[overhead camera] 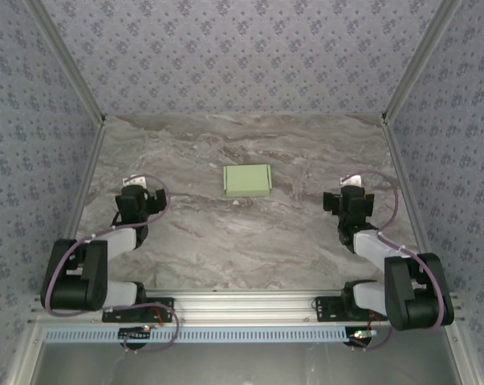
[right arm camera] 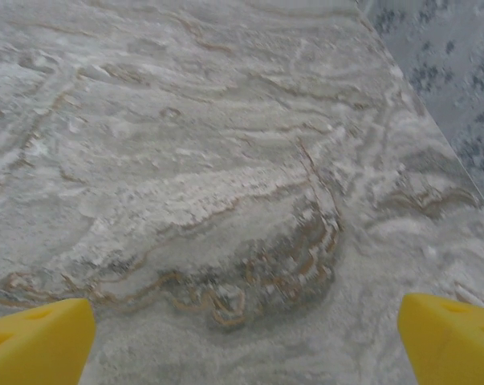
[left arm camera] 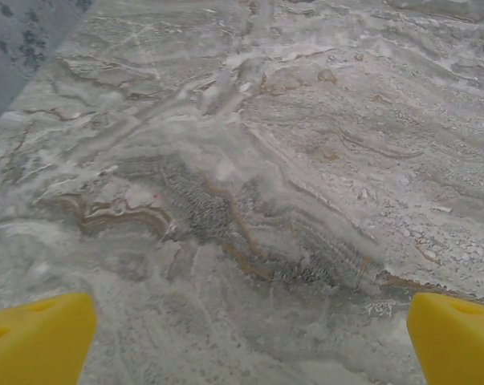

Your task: Fold the paper box

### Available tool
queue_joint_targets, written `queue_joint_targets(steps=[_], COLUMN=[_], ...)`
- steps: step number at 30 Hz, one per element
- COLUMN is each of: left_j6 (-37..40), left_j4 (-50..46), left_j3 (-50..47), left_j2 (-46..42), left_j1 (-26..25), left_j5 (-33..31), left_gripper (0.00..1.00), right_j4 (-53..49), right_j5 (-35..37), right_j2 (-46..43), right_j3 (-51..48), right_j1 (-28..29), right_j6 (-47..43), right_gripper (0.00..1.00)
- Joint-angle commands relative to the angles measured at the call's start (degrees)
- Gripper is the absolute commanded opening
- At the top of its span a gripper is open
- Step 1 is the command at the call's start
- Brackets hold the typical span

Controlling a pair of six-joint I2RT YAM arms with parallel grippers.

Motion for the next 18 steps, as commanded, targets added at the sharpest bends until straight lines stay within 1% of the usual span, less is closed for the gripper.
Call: queue_joint_targets(steps=[1, 4, 5, 7, 9, 10, 12, 13, 14, 15, 17, 18], left_j6=[3.49, 4.85, 5.24, 4.65, 4.16, 4.27, 4.64, 4.89, 4.68, 4.03, 3.78, 3.74], left_j4=[5.39, 9.05, 12.37, 20.23, 23.38, 23.69, 20.43, 19.41, 17.37, 17.84, 17.28, 17.26], left_j3=[3.21, 1.88, 0.75, -1.78, -2.01, -1.62, -0.39, 0.48, 1.35, 1.44, 1.6, 1.55], left_j2=[1.49, 1.72, 2.55, 6.24, 9.75, 10.38, 10.0, 10.37, 10.26, 10.49, 10.49, 10.44], left_j1=[0.53, 0.8, 1.24, 2.67, 3.64, 3.66, 3.66, 3.66, 3.84, 4.47, 4.81, 4.79], left_j5=[2.16, 2.78, 3.62, 6.1, 7.96, 8.14, 8.82, 9.3, 9.49, 10.28, 10.33, 10.18], left_gripper=[0.99, 0.99, 0.99, 0.99, 0.99, 0.99, 0.99, 0.99, 0.99, 0.99, 0.99, 0.99], right_j4=[10.29, 14.61, 15.63, 16.03, 18.13, 20.58, 25.58, 26.06, 25.85, 26.38, 21.67, 22.16], right_j5=[-4.4, -6.82, -7.48, -8.91, -11.44, -12.33, -13.61, -14.25, -14.37, -14.47, -15.31, -16.26], right_j2=[1.36, 3.78, 4.39, 5.39, 6.69, 8.27, 11.96, 13.68, 15.03, 16.85, 16.41, 17.02], right_j3=[-1.51, -1.42, -1.42, -0.86, -1.01, -1.46, -2.39, -1.9, -1.35, -0.48, 1.45, 1.88], right_j1=[-0.88, -2.05, -2.37, -3.19, -4.61, -5.24, -5.38, -5.0, -4.57, -4.5, -6.07, -6.73], right_j6=[-3.56, -3.53, -3.44, -2.54, -1.06, -0.25, -0.37, -1.06, -1.78, -1.95, -0.12, 0.39], right_gripper=[0.99, 0.99, 0.99, 0.99, 0.99, 0.99, 0.99, 0.99, 0.99, 0.99, 0.99, 0.99])
